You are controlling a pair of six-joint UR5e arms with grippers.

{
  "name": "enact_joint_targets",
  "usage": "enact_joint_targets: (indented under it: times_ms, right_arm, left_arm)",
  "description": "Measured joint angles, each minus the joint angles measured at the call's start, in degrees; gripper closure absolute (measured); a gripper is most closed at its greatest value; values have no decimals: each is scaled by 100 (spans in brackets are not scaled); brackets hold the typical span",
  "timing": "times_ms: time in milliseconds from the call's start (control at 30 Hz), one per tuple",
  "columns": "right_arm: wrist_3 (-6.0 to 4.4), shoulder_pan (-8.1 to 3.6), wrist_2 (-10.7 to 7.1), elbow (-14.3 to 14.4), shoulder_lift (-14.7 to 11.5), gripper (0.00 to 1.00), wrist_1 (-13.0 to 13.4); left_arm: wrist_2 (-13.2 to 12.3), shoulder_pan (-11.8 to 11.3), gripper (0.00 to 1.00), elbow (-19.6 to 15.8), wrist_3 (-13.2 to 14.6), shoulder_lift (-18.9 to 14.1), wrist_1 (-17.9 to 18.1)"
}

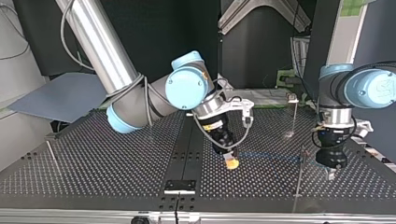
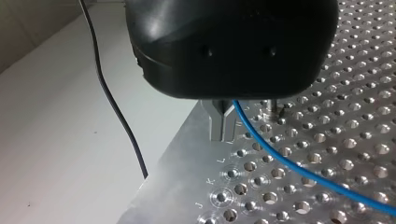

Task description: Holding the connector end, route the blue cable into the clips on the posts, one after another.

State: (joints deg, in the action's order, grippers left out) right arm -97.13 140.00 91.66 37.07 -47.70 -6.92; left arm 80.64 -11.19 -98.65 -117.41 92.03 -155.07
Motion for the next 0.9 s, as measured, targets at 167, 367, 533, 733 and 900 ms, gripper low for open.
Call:
enact_joint_targets:
  times_ms: [167, 367, 533, 733, 900]
  right_arm:
    - [-8, -31, -98, -127, 54, 100, -1]
    - [-85, -74, -399, -341, 126, 100, -8]
    - [-96, -109, -595, -391, 173, 100, -10]
    - [-97, -161, -629, -396, 231, 100, -10]
    - [-97, -221, -631, -397, 269, 100, -12]
  left_arm:
    - [-44, -3, 100, 6, -106, 61, 97]
    - [-50, 9, 100, 66, -141, 150, 141]
    - [-51, 17, 100, 115, -179, 200, 164]
    - [-67, 38, 100, 123, -201, 315, 178]
    - [-77, 56, 95, 124, -203, 337, 184]
